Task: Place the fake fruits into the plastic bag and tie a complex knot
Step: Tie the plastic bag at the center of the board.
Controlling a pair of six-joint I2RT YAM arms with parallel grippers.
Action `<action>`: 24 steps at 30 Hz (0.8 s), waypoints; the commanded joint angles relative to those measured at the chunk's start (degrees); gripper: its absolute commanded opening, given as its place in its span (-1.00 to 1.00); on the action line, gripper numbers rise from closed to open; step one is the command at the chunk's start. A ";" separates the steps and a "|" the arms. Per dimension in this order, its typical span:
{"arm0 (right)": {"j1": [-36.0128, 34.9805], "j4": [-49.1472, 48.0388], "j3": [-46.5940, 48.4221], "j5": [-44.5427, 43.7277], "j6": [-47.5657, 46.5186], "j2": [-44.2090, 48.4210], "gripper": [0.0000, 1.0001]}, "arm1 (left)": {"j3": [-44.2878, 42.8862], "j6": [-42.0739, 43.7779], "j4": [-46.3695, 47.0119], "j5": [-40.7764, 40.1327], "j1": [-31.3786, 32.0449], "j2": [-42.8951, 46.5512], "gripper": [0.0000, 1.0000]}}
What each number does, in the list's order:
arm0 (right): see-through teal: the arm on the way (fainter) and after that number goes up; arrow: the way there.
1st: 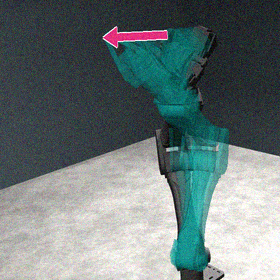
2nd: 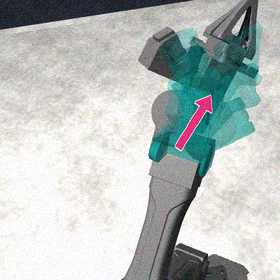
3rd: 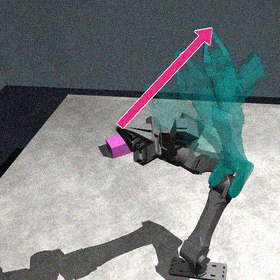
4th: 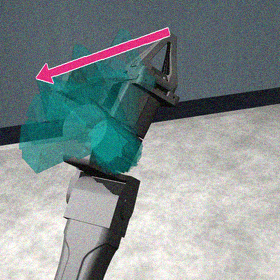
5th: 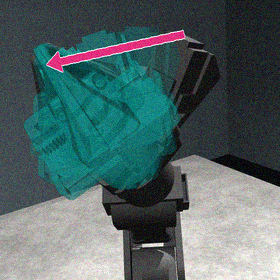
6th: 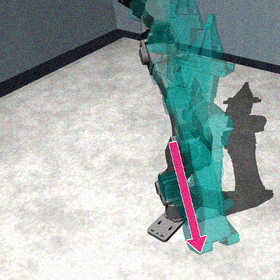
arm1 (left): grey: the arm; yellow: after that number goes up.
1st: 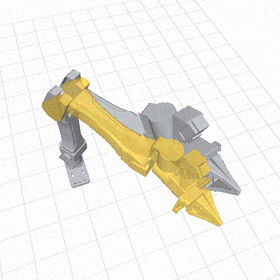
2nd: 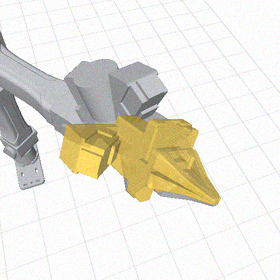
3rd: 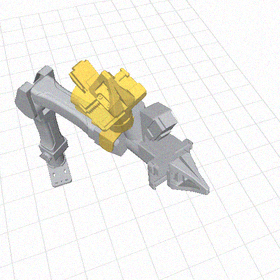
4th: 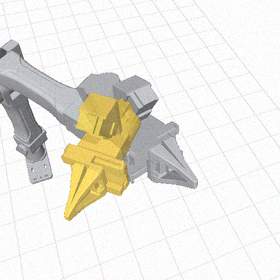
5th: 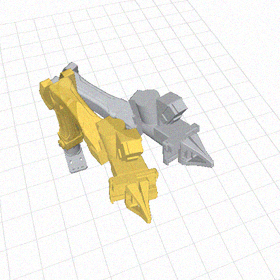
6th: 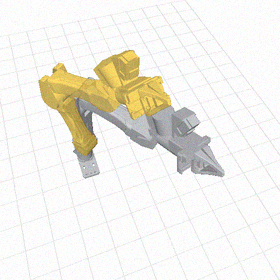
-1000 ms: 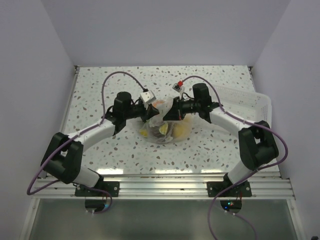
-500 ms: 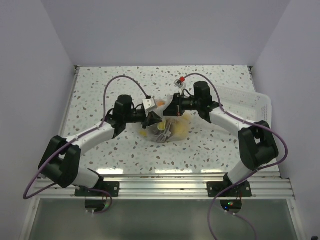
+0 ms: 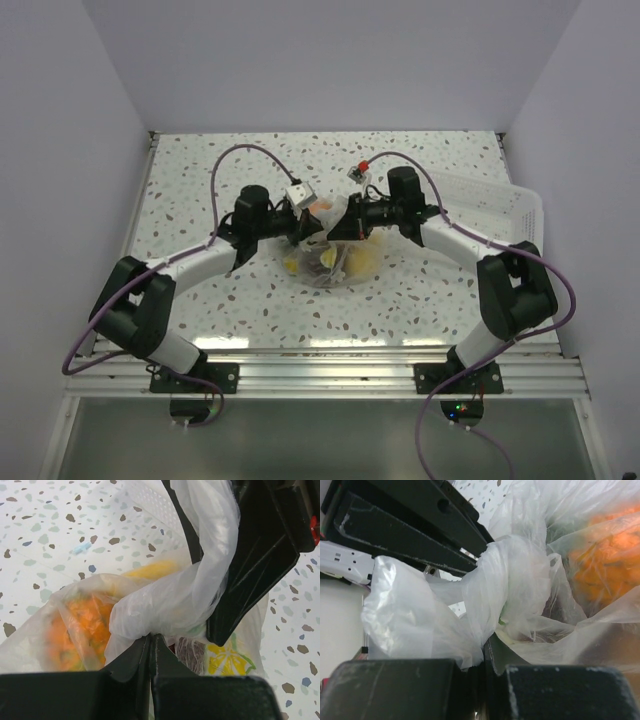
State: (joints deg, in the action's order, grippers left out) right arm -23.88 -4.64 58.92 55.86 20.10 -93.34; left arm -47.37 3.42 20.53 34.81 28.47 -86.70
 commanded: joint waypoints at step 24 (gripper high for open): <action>0.06 3.93 3.40 7.07 -1.89 1.41 -0.99 | 0.88 -3.07 12.59 -4.82 0.98 0.21 -1.00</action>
State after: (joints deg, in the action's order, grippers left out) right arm -23.46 -4.58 59.55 58.72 21.12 -93.34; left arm -45.10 1.87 24.56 37.63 29.06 -85.27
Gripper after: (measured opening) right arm 0.033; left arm 0.036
